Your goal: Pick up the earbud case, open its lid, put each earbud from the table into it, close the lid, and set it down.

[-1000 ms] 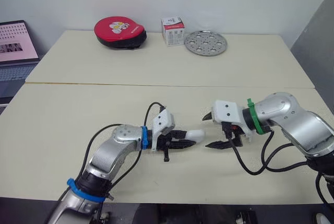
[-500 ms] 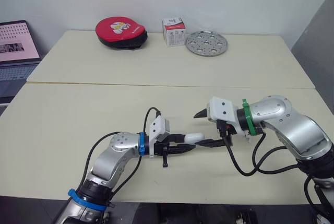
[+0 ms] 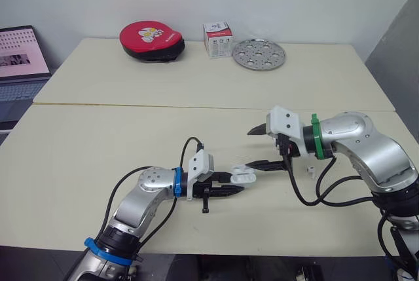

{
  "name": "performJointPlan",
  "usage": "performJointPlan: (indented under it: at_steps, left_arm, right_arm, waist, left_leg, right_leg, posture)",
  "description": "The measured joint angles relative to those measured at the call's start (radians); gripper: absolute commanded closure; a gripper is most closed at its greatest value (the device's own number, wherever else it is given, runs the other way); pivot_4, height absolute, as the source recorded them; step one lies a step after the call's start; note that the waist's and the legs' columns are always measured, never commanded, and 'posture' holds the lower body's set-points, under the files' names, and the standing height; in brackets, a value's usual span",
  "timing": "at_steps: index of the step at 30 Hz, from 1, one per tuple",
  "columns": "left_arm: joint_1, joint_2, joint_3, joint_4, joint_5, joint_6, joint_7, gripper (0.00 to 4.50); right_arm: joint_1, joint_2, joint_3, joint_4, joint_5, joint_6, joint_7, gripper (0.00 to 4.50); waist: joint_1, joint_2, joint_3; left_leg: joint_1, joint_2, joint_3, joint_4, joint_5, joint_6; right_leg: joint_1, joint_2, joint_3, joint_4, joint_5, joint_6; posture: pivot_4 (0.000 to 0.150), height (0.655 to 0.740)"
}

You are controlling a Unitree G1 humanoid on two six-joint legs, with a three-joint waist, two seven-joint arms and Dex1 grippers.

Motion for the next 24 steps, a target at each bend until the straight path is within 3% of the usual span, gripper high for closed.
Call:
performJointPlan:
  at_steps: [3,7,19,24]
  left_arm:
    - [0.001,-0.011,0.011,0.001,-0.005,0.003,0.015,3.7]
    - [0.036,-0.009,0.096,0.002,-0.04,0.023,0.068,3.7]
    - [0.112,0.013,0.249,0.003,-0.059,-0.002,0.187,3.7]
    - [0.101,0.02,0.275,0.021,-0.059,-0.012,0.199,3.7]
  right_arm:
    - [0.027,-0.016,-0.049,-0.017,0.037,0.009,0.009,0.21]
    - [0.182,-0.068,-0.211,-0.054,0.065,-0.063,0.008,0.21]
    - [0.845,0.024,-0.793,-0.077,0.053,-0.285,-0.138,0.21]
    - [1.057,0.062,-0.874,-0.015,0.004,-0.404,-0.137,0.21]
  waist:
    - [0.001,0.0,0.0]
    - [0.003,0.0,0.0]
    - [0.009,0.0,0.0]
    - [-0.003,0.0,0.0]
  left_leg:
    - [0.0,0.0,0.0,0.0,0.0,0.0]
    - [0.0,0.0,-0.001,0.0,0.0,0.0]
    - [0.006,-0.001,-0.001,-0.001,0.0,0.0]
    - [0.017,-0.001,0.004,-0.002,0.0,0.0]
  right_leg:
    - [0.0,0.0,0.0,0.0,0.0,0.0]
    - [0.0,0.0,0.0,-0.001,0.0,0.0]
    - [0.009,0.0,-0.001,-0.002,0.0,0.001]
    - [0.018,0.0,0.003,-0.002,0.0,0.001]
  posture:
    - [0.15,0.74]
    - [0.15,0.74]
    - [0.15,0.74]
    - [0.15,0.74]
